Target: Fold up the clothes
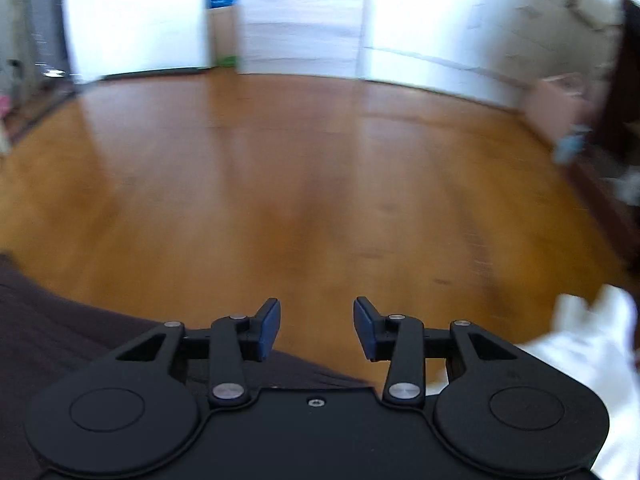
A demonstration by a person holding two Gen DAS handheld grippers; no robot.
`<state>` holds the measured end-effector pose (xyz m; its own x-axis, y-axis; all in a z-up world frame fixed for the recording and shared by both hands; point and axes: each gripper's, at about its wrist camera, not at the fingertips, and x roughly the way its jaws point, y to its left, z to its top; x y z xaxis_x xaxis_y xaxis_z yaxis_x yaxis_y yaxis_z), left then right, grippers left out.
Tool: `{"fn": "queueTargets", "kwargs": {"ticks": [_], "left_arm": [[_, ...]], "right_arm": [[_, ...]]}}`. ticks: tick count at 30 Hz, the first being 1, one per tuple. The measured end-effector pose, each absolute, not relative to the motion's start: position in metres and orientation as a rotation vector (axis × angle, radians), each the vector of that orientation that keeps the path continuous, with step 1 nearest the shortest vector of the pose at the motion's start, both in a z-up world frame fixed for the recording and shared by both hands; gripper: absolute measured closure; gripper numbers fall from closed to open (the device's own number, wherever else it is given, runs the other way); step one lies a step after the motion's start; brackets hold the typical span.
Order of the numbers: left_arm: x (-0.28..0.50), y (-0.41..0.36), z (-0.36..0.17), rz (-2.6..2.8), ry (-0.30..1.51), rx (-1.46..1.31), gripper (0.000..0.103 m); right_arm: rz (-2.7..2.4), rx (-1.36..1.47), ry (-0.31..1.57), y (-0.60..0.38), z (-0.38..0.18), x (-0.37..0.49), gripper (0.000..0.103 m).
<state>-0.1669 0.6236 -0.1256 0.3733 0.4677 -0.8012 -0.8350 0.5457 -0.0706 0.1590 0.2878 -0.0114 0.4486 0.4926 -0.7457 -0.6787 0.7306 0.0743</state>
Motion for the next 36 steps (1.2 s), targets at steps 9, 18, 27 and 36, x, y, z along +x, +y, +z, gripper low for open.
{"fn": "queueTargets", "kwargs": {"ticks": [9,18,27,36], "left_arm": [[-0.167,0.755,-0.141,1.050,0.846,-0.617,0.019],[-0.161,0.789,-0.176,1.045,0.765,-0.741,0.019],[-0.176,0.778,-0.185,0.830,0.609,-0.950,0.094],[-0.233,0.607,-0.140,0.792,0.368,-0.855,0.097]], "right_arm": [[1.100,-0.011,1.085,0.427,-0.053,0.103,0.057],[1.227,-0.124,1.105,0.475,-0.098,0.069,0.057],[1.187,-0.085,1.144,0.463,-0.095,0.060,0.057],[1.210,-0.106,1.058,0.456,-0.030,0.044,0.055]]}}
